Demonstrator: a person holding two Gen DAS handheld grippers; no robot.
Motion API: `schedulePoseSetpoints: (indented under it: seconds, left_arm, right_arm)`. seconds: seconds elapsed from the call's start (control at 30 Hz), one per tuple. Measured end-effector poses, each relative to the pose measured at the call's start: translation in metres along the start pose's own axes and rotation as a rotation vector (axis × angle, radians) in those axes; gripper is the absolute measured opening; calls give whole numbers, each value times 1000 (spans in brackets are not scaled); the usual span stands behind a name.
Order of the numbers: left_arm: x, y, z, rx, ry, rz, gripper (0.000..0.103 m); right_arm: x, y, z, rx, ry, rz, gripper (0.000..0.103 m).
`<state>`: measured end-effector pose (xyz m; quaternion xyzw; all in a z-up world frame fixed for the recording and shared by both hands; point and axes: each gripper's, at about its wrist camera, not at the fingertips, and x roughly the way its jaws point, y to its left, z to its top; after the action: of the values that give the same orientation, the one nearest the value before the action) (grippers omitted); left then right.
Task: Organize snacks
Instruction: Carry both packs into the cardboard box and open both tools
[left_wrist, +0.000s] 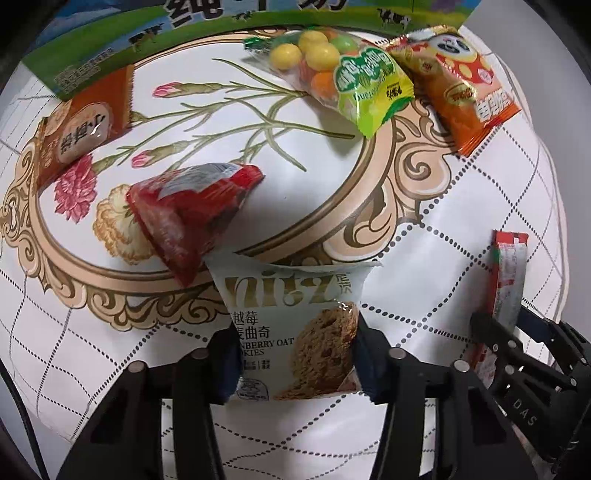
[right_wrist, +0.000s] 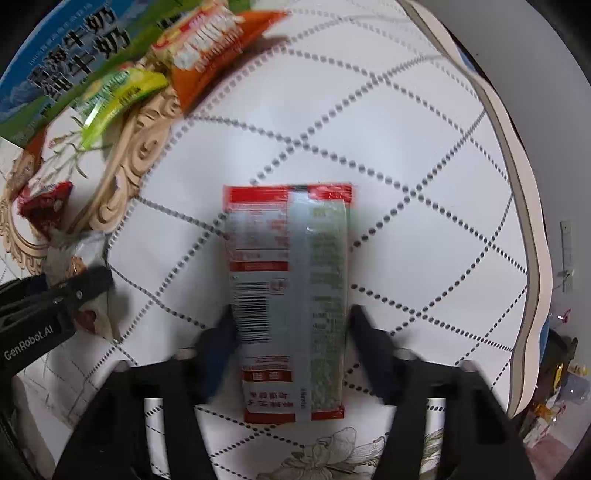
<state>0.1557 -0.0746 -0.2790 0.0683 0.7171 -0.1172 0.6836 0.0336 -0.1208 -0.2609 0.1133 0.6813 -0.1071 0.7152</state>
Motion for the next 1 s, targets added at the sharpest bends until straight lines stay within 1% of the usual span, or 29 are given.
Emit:
schedulePoseSetpoints:
  seconds: [0.07,0.1,0.2,0.27,0.3,0.33,0.4,0.53,0.6,0.63,0.67,0.73,0.77,0.83,0.93,1.0]
  left_arm:
    - [-7,3,-3,-9,-5,-13,45]
    - [-11,4,-4,-10,-10,-17,45]
    - [-19,10,-7,-20,-20,-37,45]
    - [-29,14,-8,-30,-30,-51,44]
    - [-35,16,-9,-35,-37,-62,44]
    - [-44,18,-9,-42,-46,-79,44]
    - [-62,23,-9,-49,-70,-111,44]
    - [-113,34,1,-77,-149,-183,44]
    - [-145,42,15,-91,-206,-216,44]
    - [-157,44,22,-96,-227,-223,44]
    - [-170,50,31,-100,-250,-231,44]
    - [-193,62,52,-110,-285,-243,44]
    - [-201,66,64,-118,-298,-244,44]
    - [-221,82,91,-130,-319,-223,44]
    - [-225,103,130,-153,-328,-182,44]
    - [-222,115,155,-179,-314,-179,44]
  right_arm:
    - [-11,0,2,-1,-17,37,48]
    - [-17,-3,-1,-3,-23,52,48]
    - [-32,8,2,-13,-46,97,47]
    - [-43,3,6,-17,-55,124,47]
    - [-50,6,7,-17,-63,151,47]
    - [-59,3,12,-18,-66,169,47]
    - [-78,10,16,-26,-84,217,47]
    - [-123,22,33,-47,-146,299,47]
    - [-149,25,47,-61,-185,338,47]
    - [-159,13,64,-70,-204,358,47]
    - [-172,10,72,-77,-220,378,47]
    - [-189,20,99,-94,-251,418,47]
    - [-195,22,106,-102,-266,429,47]
    - [-209,31,130,-124,-306,442,47]
    - [-222,47,167,-150,-366,437,47]
    - [-221,66,204,-156,-377,444,47]
